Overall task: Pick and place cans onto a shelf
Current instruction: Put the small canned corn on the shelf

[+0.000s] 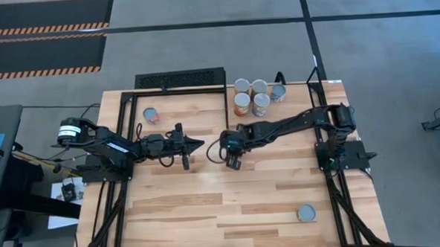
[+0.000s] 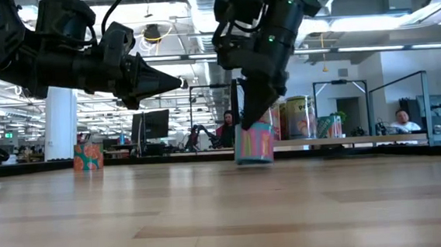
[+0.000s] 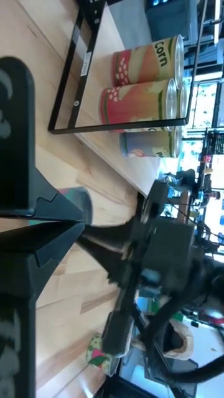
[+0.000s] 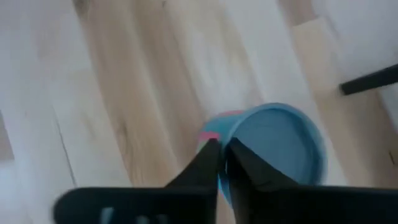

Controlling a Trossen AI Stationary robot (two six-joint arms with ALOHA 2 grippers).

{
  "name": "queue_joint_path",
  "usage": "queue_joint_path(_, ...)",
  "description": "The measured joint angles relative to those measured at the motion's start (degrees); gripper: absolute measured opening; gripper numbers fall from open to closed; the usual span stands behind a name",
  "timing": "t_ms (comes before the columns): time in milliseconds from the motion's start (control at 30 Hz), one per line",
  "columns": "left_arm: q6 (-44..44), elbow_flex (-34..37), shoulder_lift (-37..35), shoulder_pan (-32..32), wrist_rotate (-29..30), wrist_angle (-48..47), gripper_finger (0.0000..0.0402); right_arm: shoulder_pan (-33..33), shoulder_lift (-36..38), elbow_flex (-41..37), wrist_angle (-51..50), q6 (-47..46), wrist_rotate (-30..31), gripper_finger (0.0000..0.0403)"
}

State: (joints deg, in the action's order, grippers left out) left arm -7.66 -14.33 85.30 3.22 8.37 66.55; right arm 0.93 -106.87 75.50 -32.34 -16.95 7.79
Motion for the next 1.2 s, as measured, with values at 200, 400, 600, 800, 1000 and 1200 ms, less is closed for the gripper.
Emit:
queue_joint_path(200,0.00,-0.02,0.00,0.00,-0.01,-0.01,0.0001,1.65,0.09,1.22,0.43,-1.20,-0.60,0.0121)
queue_joint_path(400,-0.02,0.01,0.00,0.00,0.01,-0.09,0.0001,2.59,0.11,1.25,-1.24,5.70,-0.49,0.0190)
queue_joint_path(600,0.38,0.00,0.00,0.00,0.00,-0.18,0.0001,2.82,-0.37,1.25,-3.87,26.04,-0.37,0.0205)
queue_joint_path(800,0.94,0.01,0.00,0.00,0.00,-0.25,0.0001,2.98,-0.39,1.25,-4.01,31.56,-0.68,0.0172)
queue_joint_path(1000,0.98,0.00,0.00,0.00,0.01,-0.29,0.0001,2.80,-0.39,2.20,-4.62,32.32,-0.57,0.0151)
queue_joint_path(1200,0.98,0.01,0.00,0.00,0.01,-0.32,0.0001,0.79,-0.37,4.85,-7.50,32.55,-1.56,0.0179)
